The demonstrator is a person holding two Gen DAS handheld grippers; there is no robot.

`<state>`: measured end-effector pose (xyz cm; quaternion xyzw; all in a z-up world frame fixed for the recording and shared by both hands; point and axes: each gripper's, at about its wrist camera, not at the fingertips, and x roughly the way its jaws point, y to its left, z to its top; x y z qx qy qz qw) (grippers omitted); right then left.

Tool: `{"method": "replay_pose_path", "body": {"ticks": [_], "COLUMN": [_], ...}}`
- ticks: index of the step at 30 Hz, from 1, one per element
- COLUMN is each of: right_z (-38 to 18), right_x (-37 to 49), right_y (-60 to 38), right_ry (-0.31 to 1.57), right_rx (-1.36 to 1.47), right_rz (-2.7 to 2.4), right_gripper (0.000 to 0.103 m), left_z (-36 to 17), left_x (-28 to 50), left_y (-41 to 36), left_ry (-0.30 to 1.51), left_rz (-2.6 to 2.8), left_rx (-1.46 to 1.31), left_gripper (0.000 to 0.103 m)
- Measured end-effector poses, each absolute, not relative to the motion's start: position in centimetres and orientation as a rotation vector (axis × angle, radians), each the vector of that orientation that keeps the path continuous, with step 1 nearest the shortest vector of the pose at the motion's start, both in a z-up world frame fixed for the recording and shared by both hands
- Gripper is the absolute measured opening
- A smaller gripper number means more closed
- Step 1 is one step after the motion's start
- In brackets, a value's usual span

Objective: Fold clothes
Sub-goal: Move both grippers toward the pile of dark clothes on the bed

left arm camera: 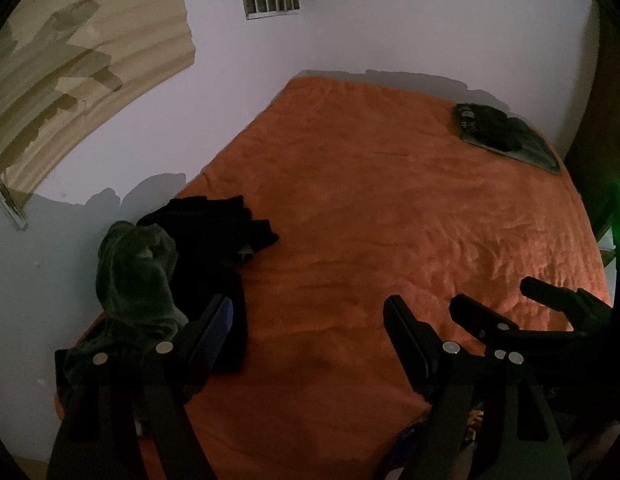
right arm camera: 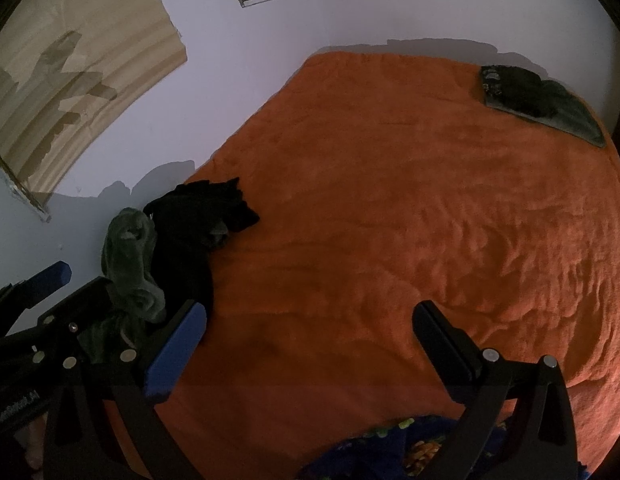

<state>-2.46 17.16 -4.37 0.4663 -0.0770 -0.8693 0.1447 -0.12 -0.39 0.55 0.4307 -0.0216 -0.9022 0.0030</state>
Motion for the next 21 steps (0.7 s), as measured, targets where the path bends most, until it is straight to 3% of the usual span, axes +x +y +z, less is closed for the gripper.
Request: {"method": "replay_pose_path", "body": {"ticks": [4,11,21], "right_z": [-4.2,-4.4,-3.7], "right_x": [-2.8,-4.1,-5.7], "right_y": [17.2,17.1,15.5], "right_ry": [-0.216,-0.223,-0.100], "right_rx": [1.337,1.380,1.458], "right_rz": [-2.482,-2.466,-2.433], "right_gripper": [0.103,0.103,0.103], "left_z": [0.7,1.5,0.2], "left_x": [-0.8,-0.7,-1.8], "left_y": [-1.2,-2.8,-6.9], "left_ry": [-0.049,-0.095,0.051], "left_rz": [-2.780,-2.775,-2.689], "left_rx": [1.466,1.368,1.539], "left_gripper": [0.079,0.079,0.079]}}
